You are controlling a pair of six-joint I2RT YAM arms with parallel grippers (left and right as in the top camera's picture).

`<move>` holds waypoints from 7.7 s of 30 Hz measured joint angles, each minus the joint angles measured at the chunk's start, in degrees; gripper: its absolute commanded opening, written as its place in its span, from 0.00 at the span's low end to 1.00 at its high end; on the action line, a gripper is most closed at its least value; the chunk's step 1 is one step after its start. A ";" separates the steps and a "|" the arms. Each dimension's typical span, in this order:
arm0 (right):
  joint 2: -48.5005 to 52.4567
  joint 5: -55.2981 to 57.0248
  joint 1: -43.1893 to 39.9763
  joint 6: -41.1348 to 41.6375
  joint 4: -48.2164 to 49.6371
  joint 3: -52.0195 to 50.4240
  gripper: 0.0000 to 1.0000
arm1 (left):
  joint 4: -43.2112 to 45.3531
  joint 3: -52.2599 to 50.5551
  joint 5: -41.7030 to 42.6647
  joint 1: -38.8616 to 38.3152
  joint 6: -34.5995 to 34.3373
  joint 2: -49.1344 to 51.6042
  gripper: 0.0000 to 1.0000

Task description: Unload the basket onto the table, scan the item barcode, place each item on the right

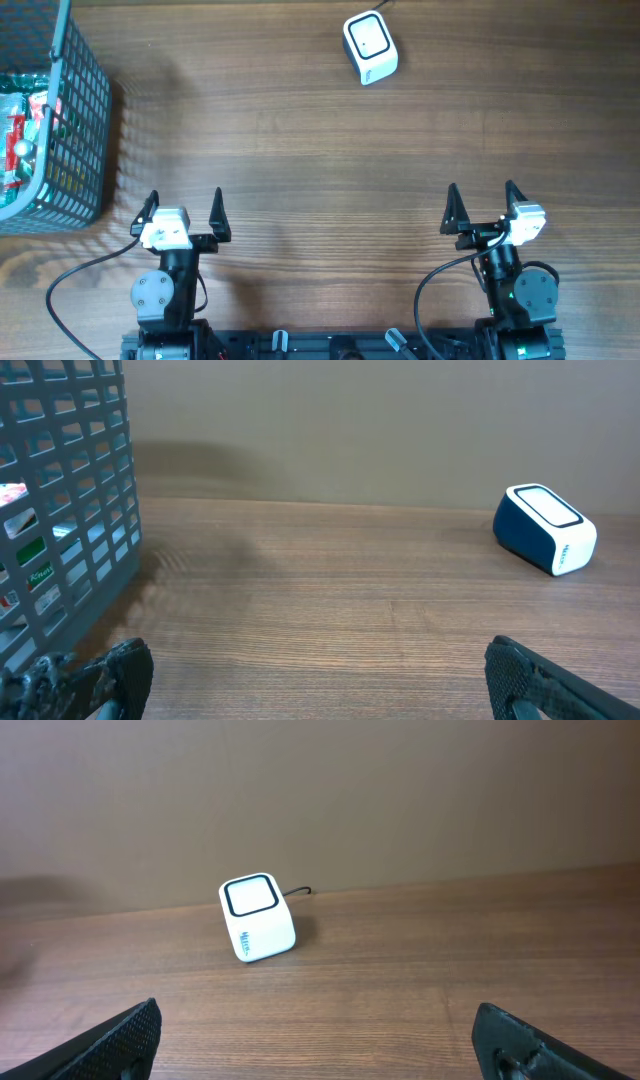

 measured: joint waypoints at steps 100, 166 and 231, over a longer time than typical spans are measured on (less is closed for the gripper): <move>0.70 0.00 0.00 0.02 0.00 0.00 1.00 | 0.00 0.00 0.02 -1.95 0.00 0.00 1.00; 1.03 -0.17 0.00 0.02 0.00 0.00 1.00 | -57.44 99.65 10.82 -1.95 -0.44 64.22 1.00; 1.03 -0.17 0.00 0.02 0.00 0.00 1.00 | -49.86 89.77 -1.73 36.02 -4.98 104.30 0.60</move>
